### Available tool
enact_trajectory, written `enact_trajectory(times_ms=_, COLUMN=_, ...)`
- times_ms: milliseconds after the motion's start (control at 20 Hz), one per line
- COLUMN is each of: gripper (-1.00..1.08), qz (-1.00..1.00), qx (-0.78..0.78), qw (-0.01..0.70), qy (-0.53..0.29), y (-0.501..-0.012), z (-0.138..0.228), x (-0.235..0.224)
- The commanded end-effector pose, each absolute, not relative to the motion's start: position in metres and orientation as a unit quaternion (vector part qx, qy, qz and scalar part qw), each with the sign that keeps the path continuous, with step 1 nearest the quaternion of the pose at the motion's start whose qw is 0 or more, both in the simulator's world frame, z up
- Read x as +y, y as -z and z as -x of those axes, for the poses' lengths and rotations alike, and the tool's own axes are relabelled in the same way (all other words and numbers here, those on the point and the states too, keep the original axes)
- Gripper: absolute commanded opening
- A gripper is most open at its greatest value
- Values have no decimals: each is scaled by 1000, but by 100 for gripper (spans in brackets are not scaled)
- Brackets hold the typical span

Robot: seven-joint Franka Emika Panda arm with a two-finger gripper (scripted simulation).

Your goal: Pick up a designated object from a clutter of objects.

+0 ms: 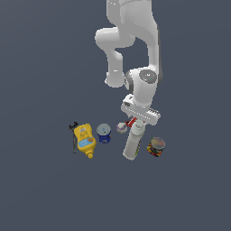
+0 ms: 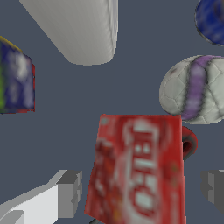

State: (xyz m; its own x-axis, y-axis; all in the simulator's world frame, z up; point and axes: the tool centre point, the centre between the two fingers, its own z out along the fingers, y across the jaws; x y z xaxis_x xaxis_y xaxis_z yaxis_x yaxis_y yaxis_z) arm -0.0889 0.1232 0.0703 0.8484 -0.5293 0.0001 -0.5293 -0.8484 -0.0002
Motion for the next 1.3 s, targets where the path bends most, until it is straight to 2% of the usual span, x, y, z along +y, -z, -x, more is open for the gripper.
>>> enact_trajectory(times_ms=0, gripper=100, qz=961, qx=276, qw=0, qy=0, y=-59, z=90, x=123)
enact_trajectory(times_ms=450, gripper=100, qz=961, qx=276, qw=0, qy=0, y=-39, z=90, x=123)
enact_trajectory(times_ms=500, gripper=-100, qz=961, qx=276, qw=0, qy=0, y=-39, z=90, x=123)
enact_trajectory(times_ms=1250, gripper=-100, qz=961, qx=277, qw=4, qy=7, y=-51, z=84, x=122)
